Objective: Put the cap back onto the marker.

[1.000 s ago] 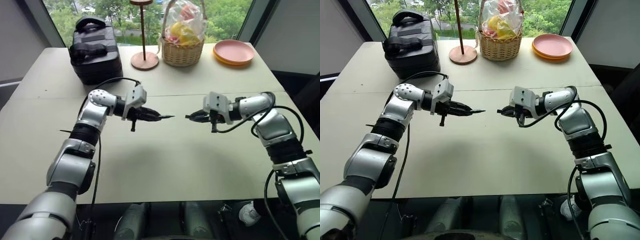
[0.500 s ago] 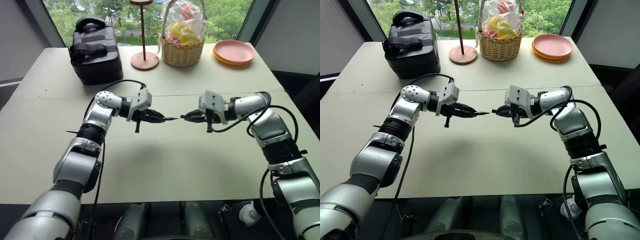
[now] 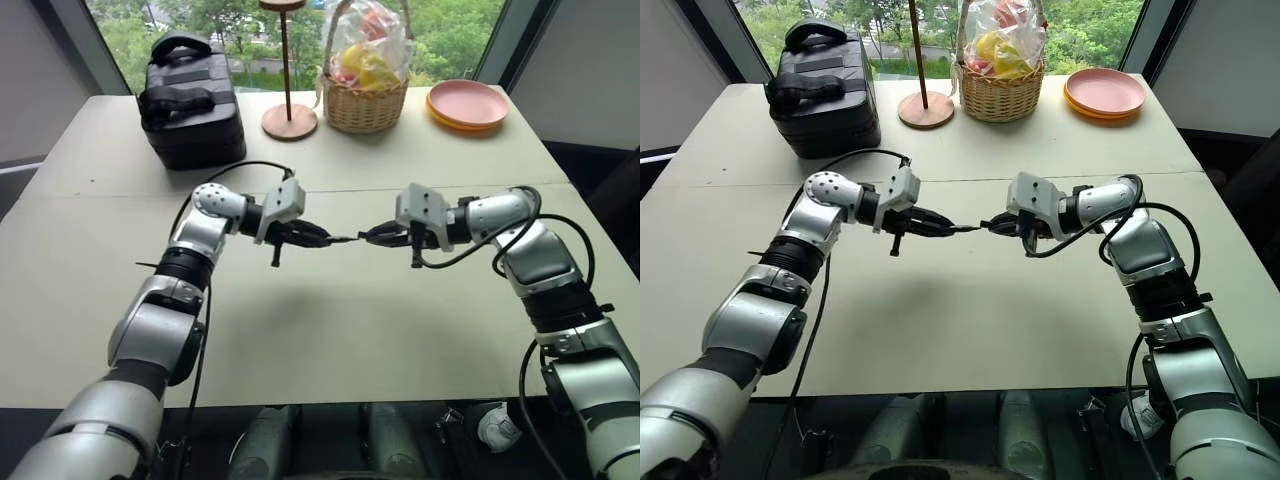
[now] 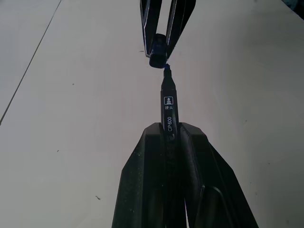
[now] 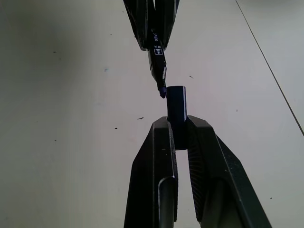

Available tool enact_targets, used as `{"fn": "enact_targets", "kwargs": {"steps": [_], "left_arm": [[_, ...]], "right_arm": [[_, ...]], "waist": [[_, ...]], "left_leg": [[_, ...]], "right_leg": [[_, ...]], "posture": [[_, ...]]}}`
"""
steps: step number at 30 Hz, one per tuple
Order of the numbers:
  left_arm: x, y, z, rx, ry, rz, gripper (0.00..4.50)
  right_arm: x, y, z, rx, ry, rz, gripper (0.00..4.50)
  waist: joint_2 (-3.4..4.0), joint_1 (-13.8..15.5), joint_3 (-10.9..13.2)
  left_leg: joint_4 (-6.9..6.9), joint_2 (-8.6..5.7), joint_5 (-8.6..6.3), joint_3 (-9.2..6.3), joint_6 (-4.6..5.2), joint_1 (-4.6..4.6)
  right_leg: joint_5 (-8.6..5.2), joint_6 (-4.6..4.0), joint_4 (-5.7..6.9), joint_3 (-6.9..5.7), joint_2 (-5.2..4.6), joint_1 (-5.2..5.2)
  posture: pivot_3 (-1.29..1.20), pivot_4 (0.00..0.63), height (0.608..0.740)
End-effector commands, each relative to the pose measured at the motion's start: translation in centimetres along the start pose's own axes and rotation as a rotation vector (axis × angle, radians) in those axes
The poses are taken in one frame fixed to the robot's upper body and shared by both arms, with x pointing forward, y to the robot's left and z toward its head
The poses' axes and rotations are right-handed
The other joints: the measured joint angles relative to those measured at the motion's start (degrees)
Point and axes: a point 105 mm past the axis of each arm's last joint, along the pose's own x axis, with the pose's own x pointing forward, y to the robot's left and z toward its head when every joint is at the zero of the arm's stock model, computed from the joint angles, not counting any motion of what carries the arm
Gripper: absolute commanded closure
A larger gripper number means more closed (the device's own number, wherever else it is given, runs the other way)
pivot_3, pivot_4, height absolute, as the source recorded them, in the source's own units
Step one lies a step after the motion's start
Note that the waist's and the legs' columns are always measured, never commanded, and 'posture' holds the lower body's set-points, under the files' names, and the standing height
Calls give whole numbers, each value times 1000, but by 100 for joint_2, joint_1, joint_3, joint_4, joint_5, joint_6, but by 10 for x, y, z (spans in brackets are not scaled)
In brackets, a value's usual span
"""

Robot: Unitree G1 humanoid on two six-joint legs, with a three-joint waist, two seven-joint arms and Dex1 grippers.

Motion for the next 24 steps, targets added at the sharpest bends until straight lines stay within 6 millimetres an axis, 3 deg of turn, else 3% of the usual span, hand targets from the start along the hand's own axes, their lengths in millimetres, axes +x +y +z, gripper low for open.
{"fn": "enact_targets", "kwargs": {"steps": [1, 12, 24], "left_arm": [[-10, 11, 19, 70, -15, 34, 4500], [-8, 9, 20, 73, -23, 32, 4500], [9, 5, 12, 65, -18, 18, 4500]], "right_arm": [[-5, -5, 2, -24, -2, -29, 4466], [0, -1, 3, -22, -16, -19, 4466], [3, 5, 11, -41, -29, 5, 4466]], "waist": [[0, -1, 0], [0, -3, 0], [0, 6, 0]], "left_leg": [[0, 0, 0, 0, 0, 0], [1, 0, 0, 0, 0, 0], [2, 0, 0, 0, 0, 0]], "right_leg": [[0, 0, 0, 0, 0, 0], [0, 0, 1, 0, 0, 0], [0, 0, 2, 0, 0, 0]], "posture": [[0, 150, 740], [0, 150, 740], [0, 150, 740]]}}
